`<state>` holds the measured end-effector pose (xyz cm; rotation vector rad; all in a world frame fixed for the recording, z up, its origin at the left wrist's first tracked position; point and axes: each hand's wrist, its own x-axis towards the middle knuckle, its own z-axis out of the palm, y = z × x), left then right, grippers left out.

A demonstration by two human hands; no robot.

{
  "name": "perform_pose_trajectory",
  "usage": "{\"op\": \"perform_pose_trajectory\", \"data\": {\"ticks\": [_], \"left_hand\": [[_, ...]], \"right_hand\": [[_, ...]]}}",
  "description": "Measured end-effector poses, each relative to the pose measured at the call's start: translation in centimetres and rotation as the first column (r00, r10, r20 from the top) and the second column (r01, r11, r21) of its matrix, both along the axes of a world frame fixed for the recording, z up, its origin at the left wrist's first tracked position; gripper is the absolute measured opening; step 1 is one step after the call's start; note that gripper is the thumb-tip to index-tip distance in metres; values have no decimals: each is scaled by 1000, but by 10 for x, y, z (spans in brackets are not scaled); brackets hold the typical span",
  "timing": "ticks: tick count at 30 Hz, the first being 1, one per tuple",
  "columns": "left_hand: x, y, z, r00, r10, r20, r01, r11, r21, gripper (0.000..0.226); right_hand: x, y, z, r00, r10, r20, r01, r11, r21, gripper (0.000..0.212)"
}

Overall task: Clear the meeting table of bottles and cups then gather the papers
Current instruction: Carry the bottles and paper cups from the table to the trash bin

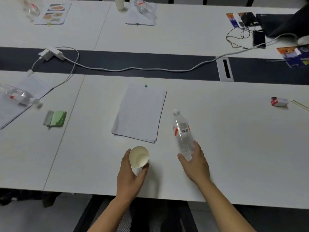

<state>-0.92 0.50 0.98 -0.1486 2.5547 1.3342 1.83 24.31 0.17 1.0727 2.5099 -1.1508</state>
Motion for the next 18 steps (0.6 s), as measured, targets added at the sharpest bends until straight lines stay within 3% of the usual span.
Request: {"op": "perform_pose_trajectory", "data": {"ticks": [3, 10, 18], "left_hand": [[6, -9, 35, 996, 57, -61, -56, 998, 23, 86], [47, -55, 97, 925, 295, -241, -288, 955, 64, 91], [142, -161, 143, 659, 688, -303, -683, 717, 142, 94]], "right_hand": [[24, -11, 32, 996, -26, -87, 15, 993, -116, 83], [61, -59, 72, 960, 27, -277, -116, 943, -312, 77], [63, -171, 92, 852, 397, -341, -505, 796, -333, 77]]}}
